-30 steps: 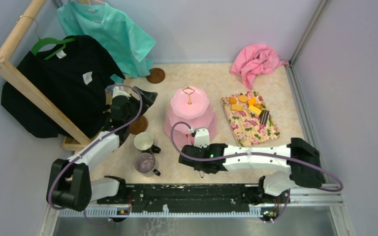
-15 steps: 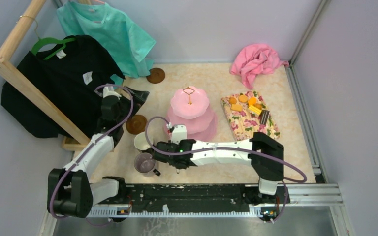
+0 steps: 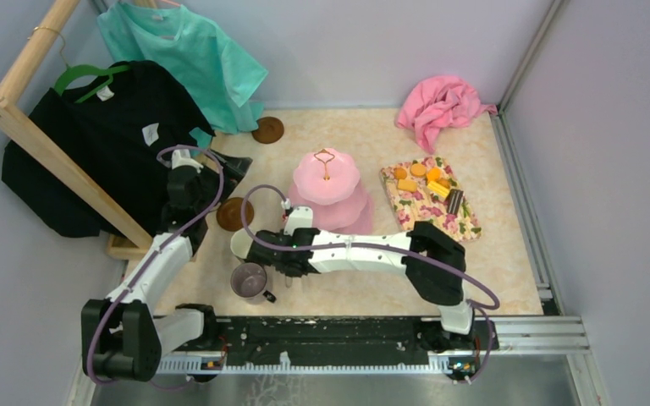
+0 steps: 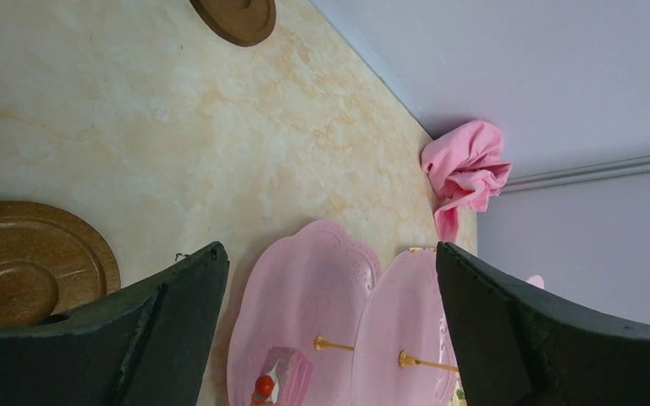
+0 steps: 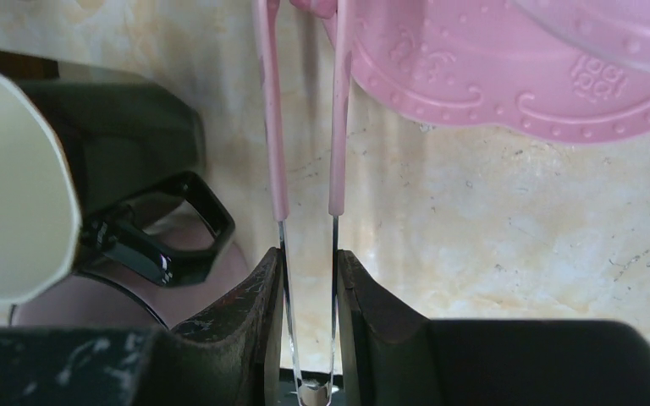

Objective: Serve the afternoon tea
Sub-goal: Place the desert on the desert table.

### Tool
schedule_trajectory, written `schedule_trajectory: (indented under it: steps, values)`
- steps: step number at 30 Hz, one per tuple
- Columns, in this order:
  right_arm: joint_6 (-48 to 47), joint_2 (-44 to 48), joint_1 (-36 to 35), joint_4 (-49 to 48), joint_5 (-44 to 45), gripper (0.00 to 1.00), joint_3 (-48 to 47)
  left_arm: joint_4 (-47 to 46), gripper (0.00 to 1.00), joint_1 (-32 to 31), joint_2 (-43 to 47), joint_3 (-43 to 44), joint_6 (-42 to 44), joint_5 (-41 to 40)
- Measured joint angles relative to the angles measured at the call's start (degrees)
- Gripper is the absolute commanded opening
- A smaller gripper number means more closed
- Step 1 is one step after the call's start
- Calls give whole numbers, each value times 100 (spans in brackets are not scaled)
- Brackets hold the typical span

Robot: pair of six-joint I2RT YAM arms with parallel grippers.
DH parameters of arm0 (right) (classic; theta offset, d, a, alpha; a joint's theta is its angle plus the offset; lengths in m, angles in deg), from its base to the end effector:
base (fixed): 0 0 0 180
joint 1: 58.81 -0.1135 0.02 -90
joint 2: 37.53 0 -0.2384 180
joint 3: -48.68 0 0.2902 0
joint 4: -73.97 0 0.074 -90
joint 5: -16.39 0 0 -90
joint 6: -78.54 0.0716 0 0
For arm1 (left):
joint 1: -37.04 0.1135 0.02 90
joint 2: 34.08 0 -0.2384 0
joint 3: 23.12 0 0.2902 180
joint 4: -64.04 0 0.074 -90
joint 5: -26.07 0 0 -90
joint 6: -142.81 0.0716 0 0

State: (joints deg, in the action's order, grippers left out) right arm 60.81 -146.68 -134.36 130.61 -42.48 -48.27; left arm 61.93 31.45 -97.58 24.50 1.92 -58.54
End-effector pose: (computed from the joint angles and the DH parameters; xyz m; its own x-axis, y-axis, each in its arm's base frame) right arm 0.1433 0.4078 0.1512 -0.8161 0.1006 -0.5692 -0.0166 0.9803 0.1970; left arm 0.3316 -0.0392 0.2129 -0.2951 -0.7473 -0.5953 -0.0654 0.6374 -0.7677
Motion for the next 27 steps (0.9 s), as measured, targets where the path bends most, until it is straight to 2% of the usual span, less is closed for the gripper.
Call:
schedule_trajectory:
  steps: [22, 27]
  values:
    - [166, -717, 575, 284, 48, 2, -756, -2, 97, 61, 92, -26, 107, 85]
    - [136, -833, 667, 321, 76, 6, -811, -2, 97, 68, 94, -26, 116, 98]
